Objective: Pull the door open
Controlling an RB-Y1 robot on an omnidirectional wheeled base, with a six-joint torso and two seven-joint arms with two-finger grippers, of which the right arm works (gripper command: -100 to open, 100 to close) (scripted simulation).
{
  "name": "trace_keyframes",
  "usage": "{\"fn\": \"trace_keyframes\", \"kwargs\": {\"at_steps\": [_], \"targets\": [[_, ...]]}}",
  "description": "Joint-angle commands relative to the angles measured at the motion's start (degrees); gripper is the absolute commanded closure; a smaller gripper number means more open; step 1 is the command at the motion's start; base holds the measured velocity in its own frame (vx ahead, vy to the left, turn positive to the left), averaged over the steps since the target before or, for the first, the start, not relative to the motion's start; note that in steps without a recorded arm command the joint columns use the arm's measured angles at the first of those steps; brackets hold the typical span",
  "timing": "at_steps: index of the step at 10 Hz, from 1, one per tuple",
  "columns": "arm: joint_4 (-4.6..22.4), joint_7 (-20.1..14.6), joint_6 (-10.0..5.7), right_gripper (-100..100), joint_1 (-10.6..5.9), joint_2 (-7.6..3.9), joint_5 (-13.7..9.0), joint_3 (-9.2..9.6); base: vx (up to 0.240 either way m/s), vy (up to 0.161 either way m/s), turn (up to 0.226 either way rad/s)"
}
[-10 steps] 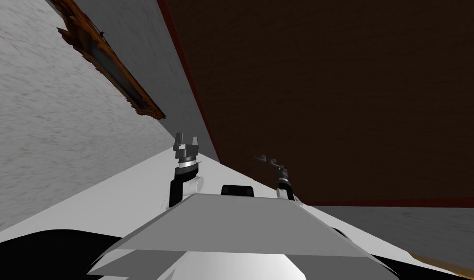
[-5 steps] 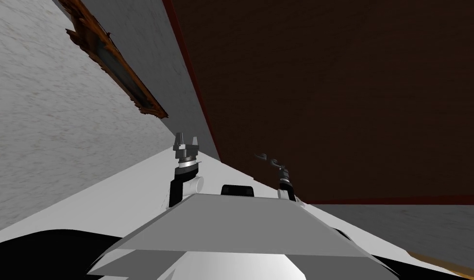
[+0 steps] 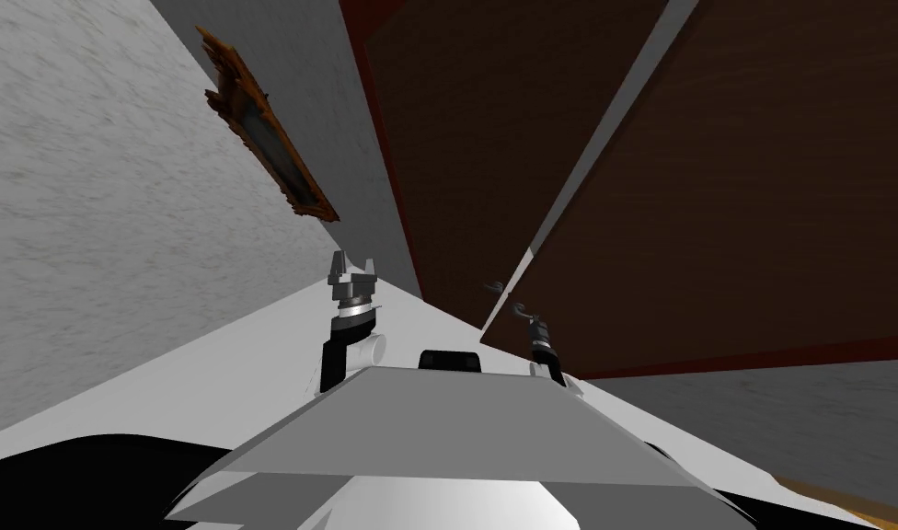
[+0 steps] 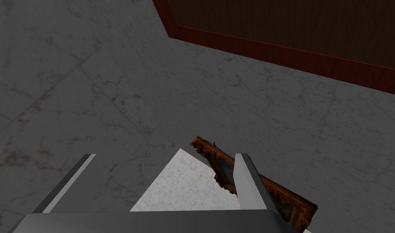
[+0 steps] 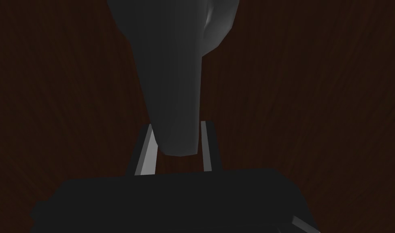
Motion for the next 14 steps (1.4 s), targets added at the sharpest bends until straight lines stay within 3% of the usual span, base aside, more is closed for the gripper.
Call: {"fn": "trace_keyframes", "kwargs": {"at_steps": [1, 4, 5, 6, 14], "targets": [[-0.1, -1.3, -0.74, 100, -0.35, 0.13, 1.0, 1.79, -0.244, -0.063, 0.152], [0.1, -1.9, -0.97, 100, -0.4, 0.12, 1.4, 2.59, -0.11, -0.02, 0.053], [-0.9, -2.9, -1.35, 100, -0.55, 0.14, 2.2, 4.0, -0.078, -0.033, 0.124], [-0.1, -2.6, -0.98, 100, 0.0, -0.74, 1.6, 2.89, -0.053, -0.036, 0.026], [-1.4, -6.9, -4.4, 100, 2.19, -2.52, 4.1, 7.27, -0.169, -0.03, 0.084]]}}
